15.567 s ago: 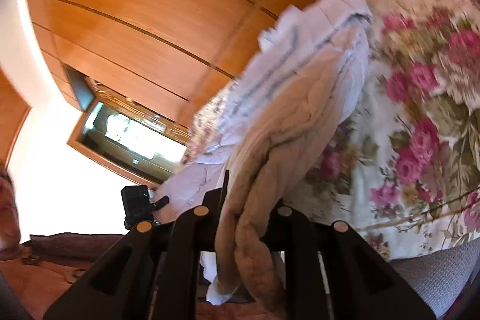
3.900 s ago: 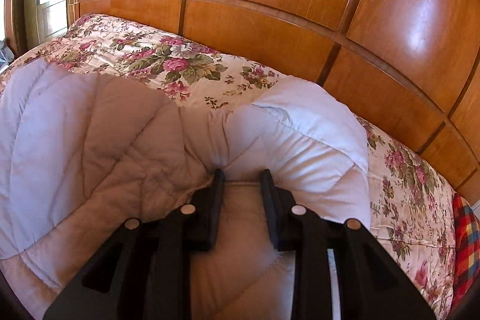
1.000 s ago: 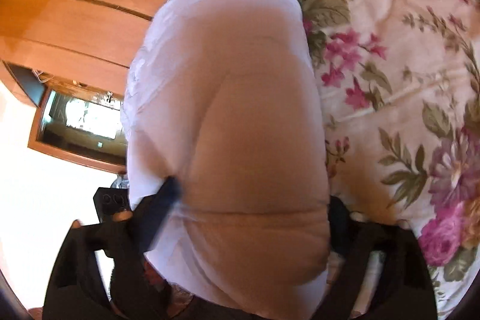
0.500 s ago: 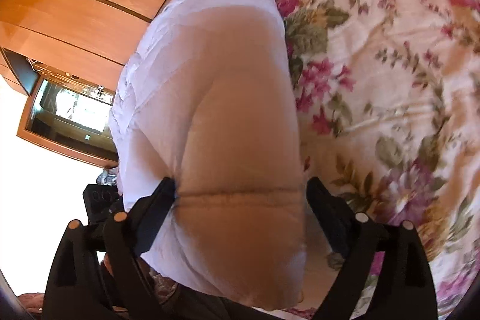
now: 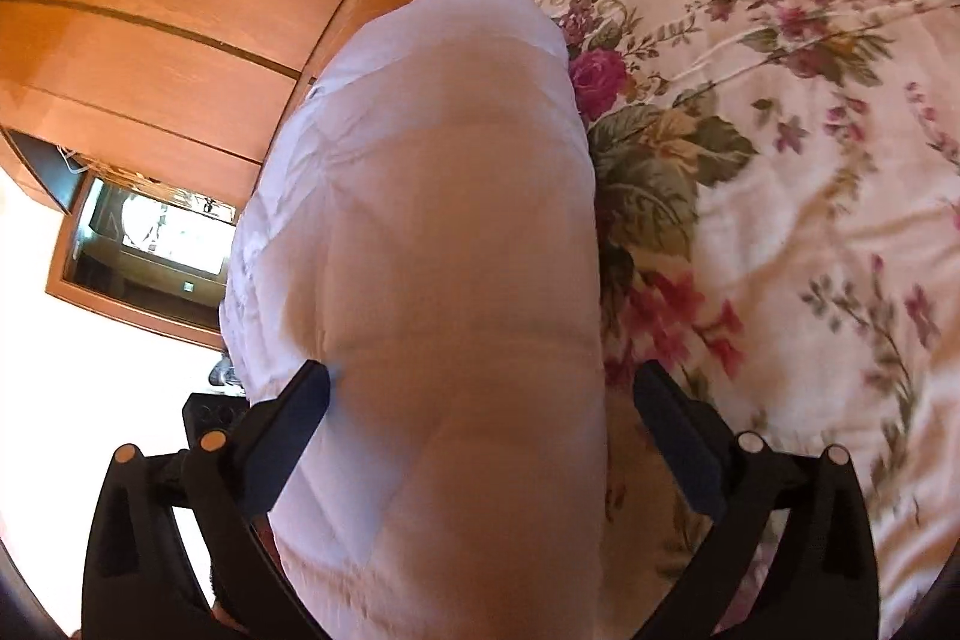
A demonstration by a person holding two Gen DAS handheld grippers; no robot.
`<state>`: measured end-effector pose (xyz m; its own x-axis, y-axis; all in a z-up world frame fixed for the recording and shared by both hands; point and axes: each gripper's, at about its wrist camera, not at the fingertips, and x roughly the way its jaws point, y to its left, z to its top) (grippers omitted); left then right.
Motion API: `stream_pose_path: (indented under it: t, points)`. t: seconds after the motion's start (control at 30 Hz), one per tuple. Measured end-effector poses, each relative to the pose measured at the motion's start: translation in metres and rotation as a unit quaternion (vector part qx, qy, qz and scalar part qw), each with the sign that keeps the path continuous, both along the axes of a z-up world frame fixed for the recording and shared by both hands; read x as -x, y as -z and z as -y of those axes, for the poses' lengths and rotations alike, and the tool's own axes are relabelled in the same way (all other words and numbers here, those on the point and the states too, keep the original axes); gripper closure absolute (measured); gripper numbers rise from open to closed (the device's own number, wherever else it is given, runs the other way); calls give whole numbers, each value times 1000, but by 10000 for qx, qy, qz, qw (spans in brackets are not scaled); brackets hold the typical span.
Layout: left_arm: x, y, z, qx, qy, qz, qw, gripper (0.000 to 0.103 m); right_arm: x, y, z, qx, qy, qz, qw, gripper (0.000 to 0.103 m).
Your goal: Fold small clothes
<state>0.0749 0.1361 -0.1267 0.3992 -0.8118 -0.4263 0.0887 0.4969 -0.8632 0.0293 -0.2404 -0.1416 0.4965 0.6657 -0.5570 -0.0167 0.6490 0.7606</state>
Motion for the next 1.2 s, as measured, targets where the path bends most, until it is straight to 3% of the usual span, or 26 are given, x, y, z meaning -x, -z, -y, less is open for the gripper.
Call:
stream_pose_path:
  t: [0.2, 0.27, 0.37, 0.5, 0.67, 0.93, 1.2]
  points:
    - [-14, 8, 17, -217, 214, -26, 9995, 7, -16, 24, -4, -713, -228, -78, 9972, 3]
    - [-17, 8, 22, -416, 276, 17, 9988, 12, -12, 22, -9, -734, -270, 56, 9969, 15]
    - [-17, 2, 27, -764, 420, 131, 9961, 26, -3, 9, -19, -289, -245, 258, 9990, 25]
    - [-23, -5, 31, -938, 546, 260, 9938, 40, 11, -7, -31, 284, -163, 517, 9981, 31]
    - [-17, -23, 32, -1182, 668, 509, 9894, 57, 32, -32, -55, 1165, -102, 925, 9888, 38]
    - [8, -41, 24, -1284, 661, 757, 9866, 63, 59, -53, -84, 2113, 35, 1537, 9653, 42]
    - [31, -50, 22, -1142, 588, 916, 9875, 66, 68, -57, -85, 2331, 127, 1736, 9568, 43]
